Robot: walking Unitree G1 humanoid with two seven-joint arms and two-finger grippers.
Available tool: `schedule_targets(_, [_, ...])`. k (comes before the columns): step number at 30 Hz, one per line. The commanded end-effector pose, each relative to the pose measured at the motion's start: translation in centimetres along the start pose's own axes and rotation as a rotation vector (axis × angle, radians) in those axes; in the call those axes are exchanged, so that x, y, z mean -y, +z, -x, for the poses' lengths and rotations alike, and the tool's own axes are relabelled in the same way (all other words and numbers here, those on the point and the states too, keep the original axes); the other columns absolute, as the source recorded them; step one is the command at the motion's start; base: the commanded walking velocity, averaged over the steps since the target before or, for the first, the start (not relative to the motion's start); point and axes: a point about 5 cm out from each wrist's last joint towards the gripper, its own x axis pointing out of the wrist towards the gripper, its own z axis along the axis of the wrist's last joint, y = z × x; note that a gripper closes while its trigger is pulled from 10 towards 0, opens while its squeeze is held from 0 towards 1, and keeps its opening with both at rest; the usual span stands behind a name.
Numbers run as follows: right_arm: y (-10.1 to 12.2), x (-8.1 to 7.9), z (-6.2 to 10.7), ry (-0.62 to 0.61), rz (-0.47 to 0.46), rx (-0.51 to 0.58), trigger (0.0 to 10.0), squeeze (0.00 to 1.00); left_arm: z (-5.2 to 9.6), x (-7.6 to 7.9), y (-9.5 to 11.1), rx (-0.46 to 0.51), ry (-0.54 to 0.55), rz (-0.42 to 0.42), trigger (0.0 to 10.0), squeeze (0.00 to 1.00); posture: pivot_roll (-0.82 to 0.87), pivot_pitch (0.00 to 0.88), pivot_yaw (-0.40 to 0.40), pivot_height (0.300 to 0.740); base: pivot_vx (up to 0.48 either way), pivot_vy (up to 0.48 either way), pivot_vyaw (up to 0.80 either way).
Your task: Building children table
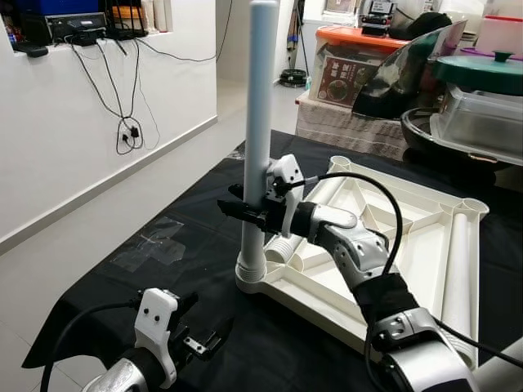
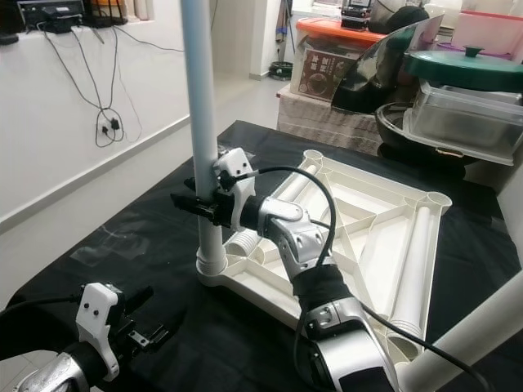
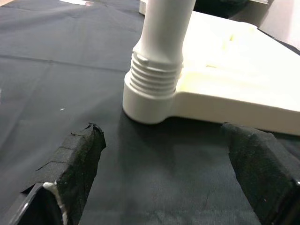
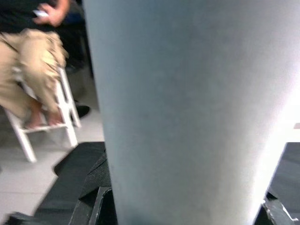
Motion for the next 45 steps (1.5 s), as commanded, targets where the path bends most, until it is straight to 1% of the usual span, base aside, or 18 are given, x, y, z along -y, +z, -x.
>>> schedule_targets(1, [-0.5,-0.7,-0.6,0.073,-0.058,0.007,0.0,0.00,-0.1,0.1,0.0,-0.005,0.000,0.005,10.0,0.00,0.09,0.000,-0.086,0.740,0.000,0.000,0.00])
schedule_targets(5, [-0.5,-0.8,-0.7,0.078,-0.062,0.017,0.0,0.00,0.0,0.1,0.0,-0.004,0.006,0.006,10.0,0.00,0.10,0.000,-0.089,0.740,0.000,0.000,0.00])
schedule_targets(11, [-1.0,-0.8,-0.5,0.052,-0.039,0.027,0.0,0.00,0.1,0.2,-0.1,-0.005,0.011,0.007,10.0,0.00,0.10,0.000,-0.090,0.740,0.000,0.000,0.00])
schedule_targets(16, [-1.6,-1.0,0.1,-0.001,0.023,0.033,0.0,0.00,0.0,0.0,-0.1,-0.007,0.011,0.003,10.0,0.00,0.08,0.000,-0.078,0.740,0.000,0.000,0.00])
schedule_targets(18, [-1.6,-1.0,0.1,-0.001,0.023,0.033,0.0,0.00,0.0,0.0,-0.1,-0.007,0.011,0.003,10.0,0.00,0.08,0.000,-0.078,0.740,0.000,0.000,0.00])
schedule_targets(19, [-1.7,-1.0,0.3,-0.016,0.042,0.036,0.0,0.00,-0.1,0.0,-0.1,-0.007,0.010,0.002,10.0,0.00,0.08,0.000,-0.078,0.740,0.000,0.000,0.00])
schedule_targets(20, [-1.7,-1.0,0.3,-0.016,0.042,0.036,0.0,0.00,-0.1,0.0,-0.1,-0.007,0.010,0.002,10.0,0.00,0.08,0.000,-0.078,0.740,0.000,0.000,0.00])
schedule_targets(22, [-1.8,-1.1,0.8,-0.056,0.093,0.054,0.0,0.00,-0.2,-0.1,-0.1,-0.007,0.006,0.000,10.0,0.00,0.07,0.000,-0.070,0.740,0.000,0.000,0.00])
schedule_targets(24, [-2.0,-1.3,1.1,-0.065,0.107,0.055,0.0,0.00,-0.3,-0.1,-0.1,-0.006,0.002,0.000,10.0,0.00,0.07,0.000,-0.068,0.740,0.000,0.000,0.00])
schedule_targets(28, [-2.1,-1.3,1.1,-0.060,0.105,0.046,0.0,0.00,-0.4,-0.1,-0.1,-0.006,0.000,0.001,10.0,0.00,0.07,0.000,-0.068,0.740,0.000,0.000,0.00])
schedule_targets(30, [-2.3,-1.6,1.1,-0.026,0.107,0.029,0.0,0.00,-0.5,-0.1,-0.1,-0.004,-0.002,0.003,10.0,0.00,0.07,0.000,-0.071,0.740,0.000,0.000,0.00])
schedule_targets(32, [-2.4,-2.1,0.9,0.043,0.115,0.012,0.0,0.00,-0.6,0.0,-0.1,-0.002,-0.002,0.006,10.0,0.00,0.07,0.000,-0.074,0.740,0.000,0.000,0.00])
schedule_targets(33, [-2.4,-2.1,0.9,0.043,0.115,0.012,0.0,0.00,-0.6,0.0,-0.1,-0.002,-0.002,0.006,10.0,0.00,0.07,0.000,-0.074,0.740,0.000,0.000,0.00])
schedule_targets(35, [-2.4,-2.4,0.8,0.097,0.125,-0.005,0.0,0.00,-0.5,0.0,-0.1,-0.003,-0.001,0.007,10.0,0.00,0.07,0.000,-0.077,0.740,0.000,0.000,0.00])
schedule_targets(38, [-2.4,-2.5,0.7,0.111,0.129,-0.010,0.0,0.00,-0.5,0.0,-0.1,-0.003,0.000,0.007,10.0,0.00,0.07,0.000,-0.077,0.740,0.000,0.000,0.00])
schedule_targets(40, [-2.2,-2.7,0.4,0.165,0.131,-0.023,0.0,0.00,-0.6,0.0,-0.1,-0.001,0.002,0.010,10.0,0.00,0.08,0.000,-0.088,0.740,0.000,0.000,0.00])
schedule_targets(45, [-2.1,-2.9,-0.2,0.219,0.130,-0.044,0.0,0.00,-0.6,0.2,-0.2,0.002,0.008,0.015,10.0,0.00,0.09,0.000,-0.099,0.740,0.000,0.000,0.00])
